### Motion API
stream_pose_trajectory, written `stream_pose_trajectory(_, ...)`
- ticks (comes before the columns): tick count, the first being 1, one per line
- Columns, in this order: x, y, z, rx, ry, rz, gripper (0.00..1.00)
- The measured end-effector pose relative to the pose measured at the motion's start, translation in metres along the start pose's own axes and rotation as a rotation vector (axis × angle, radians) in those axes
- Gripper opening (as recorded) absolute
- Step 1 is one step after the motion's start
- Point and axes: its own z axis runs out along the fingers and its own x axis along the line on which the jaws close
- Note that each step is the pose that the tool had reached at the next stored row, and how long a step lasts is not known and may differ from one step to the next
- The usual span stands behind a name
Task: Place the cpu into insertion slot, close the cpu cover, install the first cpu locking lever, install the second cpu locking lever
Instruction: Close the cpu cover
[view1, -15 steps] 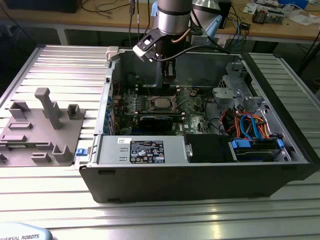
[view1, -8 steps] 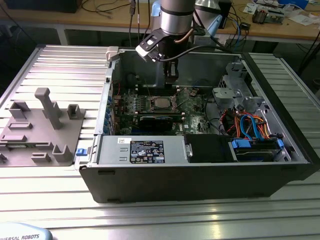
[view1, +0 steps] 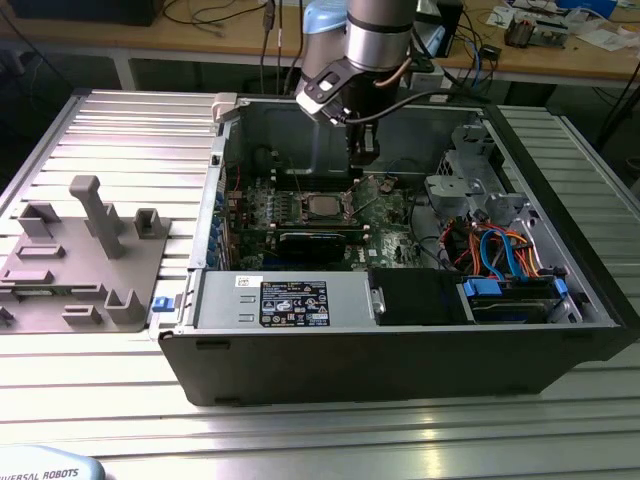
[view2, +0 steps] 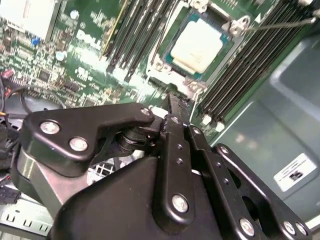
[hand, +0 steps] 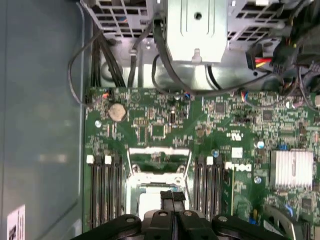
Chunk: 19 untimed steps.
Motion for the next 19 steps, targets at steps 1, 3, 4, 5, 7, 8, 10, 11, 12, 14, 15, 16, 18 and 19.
stream_pose_trajectory(1, -0.0001, 0.0037, 0.0000, 0.0010, 0.0004, 0.000, 0.11)
stream_pose_trajectory(3, -0.0002, 0.0097, 0.0004, 0.0032, 0.0015, 0.000, 0.11)
stream_pose_trajectory(4, -0.0002, 0.0118, 0.0005, 0.0037, 0.0015, 0.000, 0.11)
stream_pose_trajectory(5, -0.0003, 0.0130, 0.0006, 0.0041, 0.0014, 0.000, 0.11)
stream_pose_trajectory(7, -0.0004, 0.0159, 0.0009, 0.0050, 0.0014, 0.000, 0.11)
stream_pose_trajectory(8, -0.0004, 0.0169, 0.0013, 0.0055, 0.0013, 0.000, 0.11)
stream_pose_trajectory(10, -0.0004, 0.0183, 0.0020, 0.0062, 0.0015, 0.000, 0.11)
stream_pose_trajectory(11, -0.0004, 0.0189, 0.0024, 0.0065, 0.0014, 0.000, 0.11)
stream_pose_trajectory(12, -0.0005, 0.0197, 0.0026, 0.0069, 0.0013, 0.000, 0.11)
stream_pose_trajectory(14, -0.0005, 0.0219, 0.0031, 0.0084, 0.0018, 0.000, 0.11)
stream_pose_trajectory(15, -0.0005, 0.0234, 0.0035, 0.0092, 0.0020, 0.000, 0.11)
stream_pose_trajectory(16, -0.0005, 0.0252, 0.0038, 0.0099, 0.0026, 0.000, 0.11)
stream_pose_trajectory(18, -0.0006, 0.0318, 0.0044, 0.0118, 0.0041, 0.000, 0.11)
stream_pose_trajectory(19, -0.0007, 0.0336, 0.0045, 0.0121, 0.0044, 0.000, 0.11)
